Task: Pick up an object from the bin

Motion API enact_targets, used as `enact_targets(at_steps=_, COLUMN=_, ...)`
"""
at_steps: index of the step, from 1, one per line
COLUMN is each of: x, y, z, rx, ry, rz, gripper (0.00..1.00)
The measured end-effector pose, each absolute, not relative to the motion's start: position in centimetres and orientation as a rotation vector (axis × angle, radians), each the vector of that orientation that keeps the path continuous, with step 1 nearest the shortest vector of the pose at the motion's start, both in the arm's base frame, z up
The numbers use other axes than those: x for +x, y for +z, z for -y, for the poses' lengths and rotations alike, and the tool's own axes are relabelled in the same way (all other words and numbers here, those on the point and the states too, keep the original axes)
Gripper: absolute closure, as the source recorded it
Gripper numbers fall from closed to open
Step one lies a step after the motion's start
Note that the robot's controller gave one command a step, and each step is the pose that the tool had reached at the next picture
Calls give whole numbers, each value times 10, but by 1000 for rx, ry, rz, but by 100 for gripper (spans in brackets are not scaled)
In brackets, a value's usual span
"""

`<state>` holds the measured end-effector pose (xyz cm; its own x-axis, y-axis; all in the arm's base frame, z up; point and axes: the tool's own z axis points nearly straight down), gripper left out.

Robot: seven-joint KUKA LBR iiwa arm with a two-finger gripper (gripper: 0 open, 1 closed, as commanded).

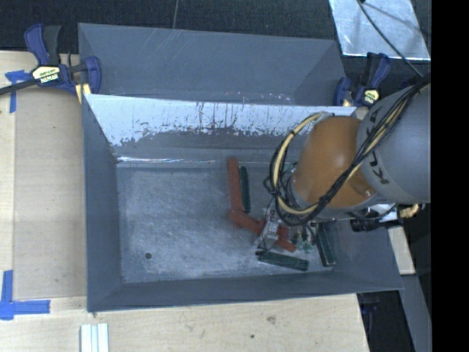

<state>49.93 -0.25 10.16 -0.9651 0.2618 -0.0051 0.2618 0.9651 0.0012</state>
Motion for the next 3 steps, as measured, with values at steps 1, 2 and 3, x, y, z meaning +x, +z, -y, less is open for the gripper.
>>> enact_targets(at_steps=1, x=497, y=108, z=3, rx=414, ry=-1, rz=-3119, gripper=100)
enact_targets(at_steps=2, x=497, y=130, z=3, rx=415, ry=-1, rz=-3118, gripper=100)
enact_targets(at_steps=3, x=500, y=143, z=3, rx=413, ry=1, rz=-3110, gripper=100)
